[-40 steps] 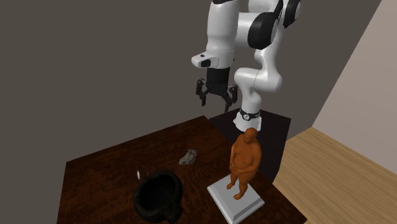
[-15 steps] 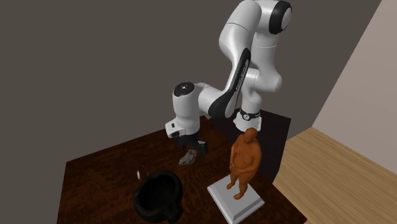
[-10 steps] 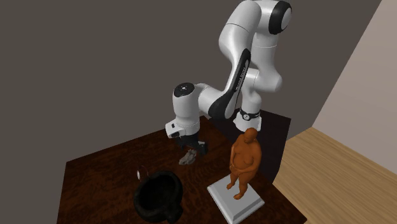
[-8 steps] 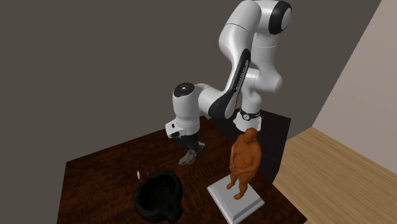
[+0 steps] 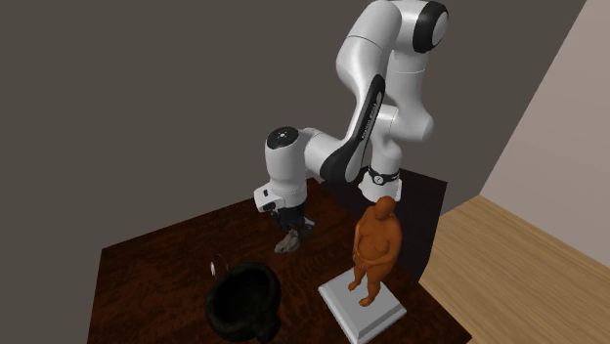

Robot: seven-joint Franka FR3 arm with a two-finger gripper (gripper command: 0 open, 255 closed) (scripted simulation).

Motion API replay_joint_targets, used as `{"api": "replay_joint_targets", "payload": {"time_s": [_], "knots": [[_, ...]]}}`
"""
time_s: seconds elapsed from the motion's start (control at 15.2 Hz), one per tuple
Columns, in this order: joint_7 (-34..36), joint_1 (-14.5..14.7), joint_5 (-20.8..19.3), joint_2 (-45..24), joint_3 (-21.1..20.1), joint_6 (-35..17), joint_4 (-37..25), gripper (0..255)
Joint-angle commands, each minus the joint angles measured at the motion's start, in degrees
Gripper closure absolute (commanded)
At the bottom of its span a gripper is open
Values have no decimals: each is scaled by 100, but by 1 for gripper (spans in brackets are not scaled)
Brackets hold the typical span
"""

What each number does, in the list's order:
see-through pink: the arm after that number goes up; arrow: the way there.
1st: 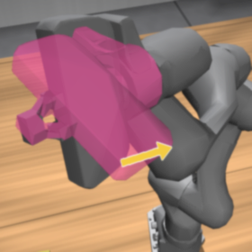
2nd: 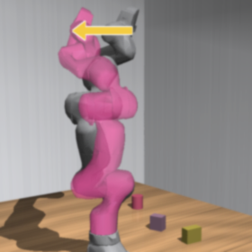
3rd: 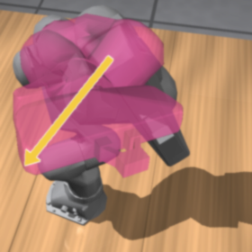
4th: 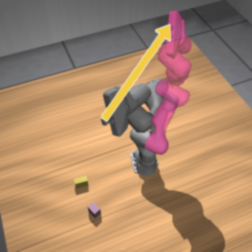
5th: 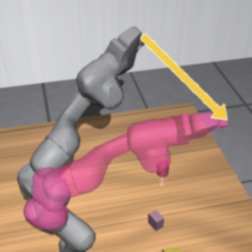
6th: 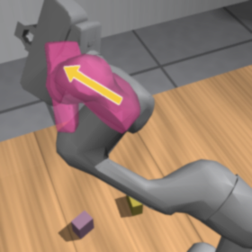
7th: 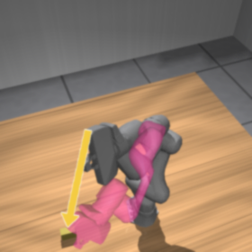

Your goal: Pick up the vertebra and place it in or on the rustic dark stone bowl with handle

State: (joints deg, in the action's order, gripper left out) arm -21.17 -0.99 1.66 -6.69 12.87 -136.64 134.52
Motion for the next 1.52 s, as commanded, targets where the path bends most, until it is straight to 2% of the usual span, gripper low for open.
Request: {"api": "replay_joint_targets", "payload": {"time_s": [0.0, 1.45], "knots": [[0, 3, 2, -3, -3, -7, 4, 255], [226, 26, -313, 1097, 3, 1685, -615, 255]]}}
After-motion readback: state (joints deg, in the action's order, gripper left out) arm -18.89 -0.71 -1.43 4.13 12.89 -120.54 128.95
